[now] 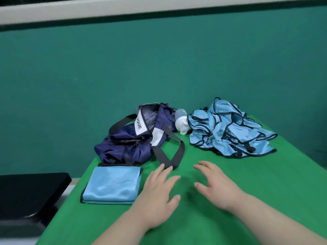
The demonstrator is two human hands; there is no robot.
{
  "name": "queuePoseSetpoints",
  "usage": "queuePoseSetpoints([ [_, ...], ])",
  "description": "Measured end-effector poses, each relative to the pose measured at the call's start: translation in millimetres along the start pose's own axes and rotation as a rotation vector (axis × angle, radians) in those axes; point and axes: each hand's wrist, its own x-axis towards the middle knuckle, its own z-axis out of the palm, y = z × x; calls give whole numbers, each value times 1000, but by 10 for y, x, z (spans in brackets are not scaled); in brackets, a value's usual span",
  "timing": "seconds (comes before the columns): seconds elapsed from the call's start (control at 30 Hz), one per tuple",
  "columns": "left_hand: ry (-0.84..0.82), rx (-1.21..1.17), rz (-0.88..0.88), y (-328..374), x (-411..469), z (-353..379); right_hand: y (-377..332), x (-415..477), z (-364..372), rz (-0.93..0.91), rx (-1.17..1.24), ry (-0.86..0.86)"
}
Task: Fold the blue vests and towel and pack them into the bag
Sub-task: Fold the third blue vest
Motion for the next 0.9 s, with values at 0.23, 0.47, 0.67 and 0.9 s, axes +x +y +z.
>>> queuePoseSetpoints([
  [0.23,75,-138,-43,363,632,557,671,5,-373,122,-51,51],
  [0.47,210,-322,-80,479,1181,792,1104,329,-637,192,-104,94],
  [0.67,333,-424,-44,400,1245,892,1352,789,-1026,262,-102,268],
  [0.9,393,-476,-62,319,1306,879,1472,1483,-1357,362,-168,382],
])
